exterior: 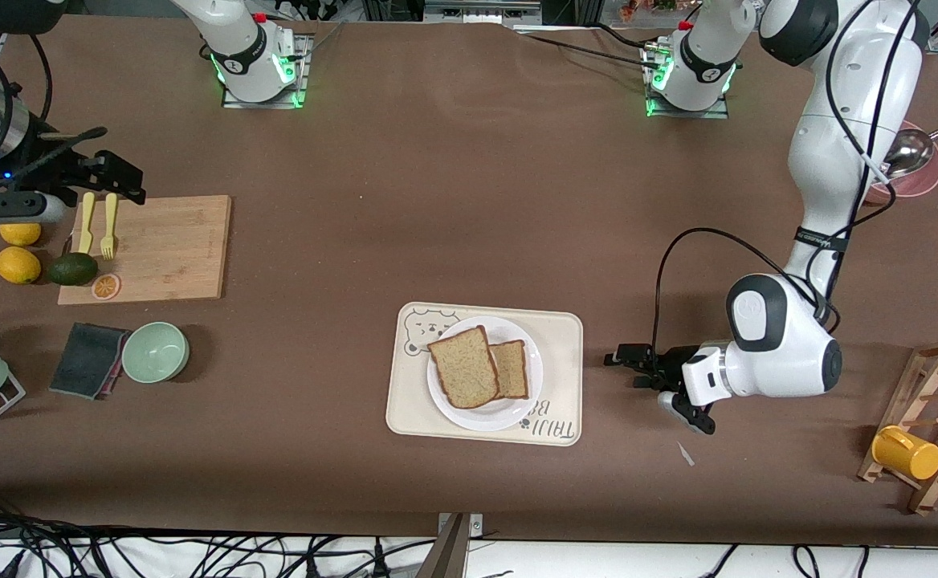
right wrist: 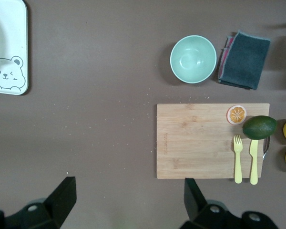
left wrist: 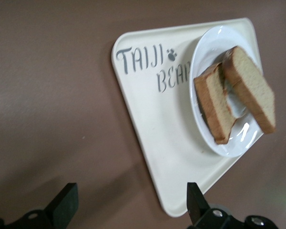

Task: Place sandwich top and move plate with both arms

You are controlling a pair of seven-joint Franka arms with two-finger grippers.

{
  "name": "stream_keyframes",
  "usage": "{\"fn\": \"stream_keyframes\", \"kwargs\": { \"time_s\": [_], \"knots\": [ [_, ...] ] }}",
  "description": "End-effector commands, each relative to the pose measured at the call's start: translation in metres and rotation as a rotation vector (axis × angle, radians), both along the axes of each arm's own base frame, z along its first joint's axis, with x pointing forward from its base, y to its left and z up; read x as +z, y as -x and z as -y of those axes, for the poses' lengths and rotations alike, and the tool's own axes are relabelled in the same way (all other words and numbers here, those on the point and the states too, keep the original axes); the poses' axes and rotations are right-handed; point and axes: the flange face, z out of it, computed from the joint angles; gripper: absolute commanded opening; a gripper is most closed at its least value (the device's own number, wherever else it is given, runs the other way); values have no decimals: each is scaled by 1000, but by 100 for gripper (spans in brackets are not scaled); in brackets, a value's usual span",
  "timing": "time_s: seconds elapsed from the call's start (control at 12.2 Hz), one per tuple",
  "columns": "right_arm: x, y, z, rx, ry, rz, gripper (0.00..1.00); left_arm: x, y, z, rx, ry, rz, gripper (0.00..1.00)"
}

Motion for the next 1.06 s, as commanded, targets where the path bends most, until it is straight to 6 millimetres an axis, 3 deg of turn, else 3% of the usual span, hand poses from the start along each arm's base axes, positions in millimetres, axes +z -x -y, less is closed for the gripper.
{"fn": "stream_keyframes", "kwargs": {
  "time_s": [0.0,0.33,0.49,0.74,0.9,0.98],
  "knots": [
    [0,9,8,-14,-9,17,100,27,7,4,-21,-136,-45,100],
    [9,-14,14,-18,-11,44,100,54,26,4,-89,-400,-126,100],
    [3,-26,21,-21,-13,39,100,86,33,7,-7,-460,-166,100],
    [-1,-29,27,-33,-13,33,100,150,47,-1,189,-582,-227,100],
    [0,-29,29,-35,-7,38,100,214,60,-4,297,-611,-201,100],
    [0,-29,24,-29,-7,38,100,258,68,-5,341,-615,-143,100]
  ]
}}
